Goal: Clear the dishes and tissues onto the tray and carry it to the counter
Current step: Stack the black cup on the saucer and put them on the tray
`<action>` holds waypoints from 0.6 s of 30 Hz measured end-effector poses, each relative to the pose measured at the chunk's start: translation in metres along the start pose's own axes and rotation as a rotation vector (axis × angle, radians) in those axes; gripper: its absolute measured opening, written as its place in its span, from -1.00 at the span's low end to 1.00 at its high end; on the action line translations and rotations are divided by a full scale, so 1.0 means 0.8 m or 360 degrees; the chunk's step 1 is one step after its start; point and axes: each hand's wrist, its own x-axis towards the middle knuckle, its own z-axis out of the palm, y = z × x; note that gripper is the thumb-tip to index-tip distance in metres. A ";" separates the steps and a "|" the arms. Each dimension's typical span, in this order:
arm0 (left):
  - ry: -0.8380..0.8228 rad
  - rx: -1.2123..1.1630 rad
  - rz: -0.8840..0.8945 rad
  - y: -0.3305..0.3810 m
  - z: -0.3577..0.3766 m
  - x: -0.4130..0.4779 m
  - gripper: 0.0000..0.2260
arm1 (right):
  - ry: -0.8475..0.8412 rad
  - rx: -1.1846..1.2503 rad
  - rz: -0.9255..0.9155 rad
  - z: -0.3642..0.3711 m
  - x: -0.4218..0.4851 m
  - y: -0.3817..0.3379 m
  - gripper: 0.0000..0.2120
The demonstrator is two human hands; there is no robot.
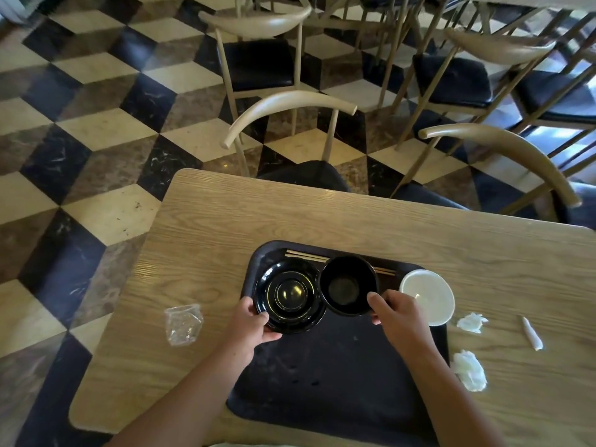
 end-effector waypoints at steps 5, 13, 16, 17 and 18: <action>0.0039 0.0013 -0.0027 -0.007 0.015 0.005 -0.83 | -0.0044 -0.0017 -0.0016 0.002 -0.009 0.007 -0.64; 0.0118 0.0043 -0.0027 -0.018 0.008 0.020 -0.89 | -0.0160 -0.0081 0.0018 0.009 -0.017 0.009 -0.68; 0.0109 0.0067 -0.0050 -0.017 0.006 0.026 -0.91 | -0.0173 -0.0111 0.0032 0.015 -0.018 0.010 -0.68; 0.0102 0.0071 -0.0046 -0.017 0.007 0.027 -0.92 | -0.0177 -0.0113 0.0046 0.017 -0.017 0.011 -0.68; 0.0096 0.0073 -0.0039 -0.015 0.008 0.028 -0.94 | -0.0184 -0.0118 0.0064 0.019 -0.016 0.014 -0.68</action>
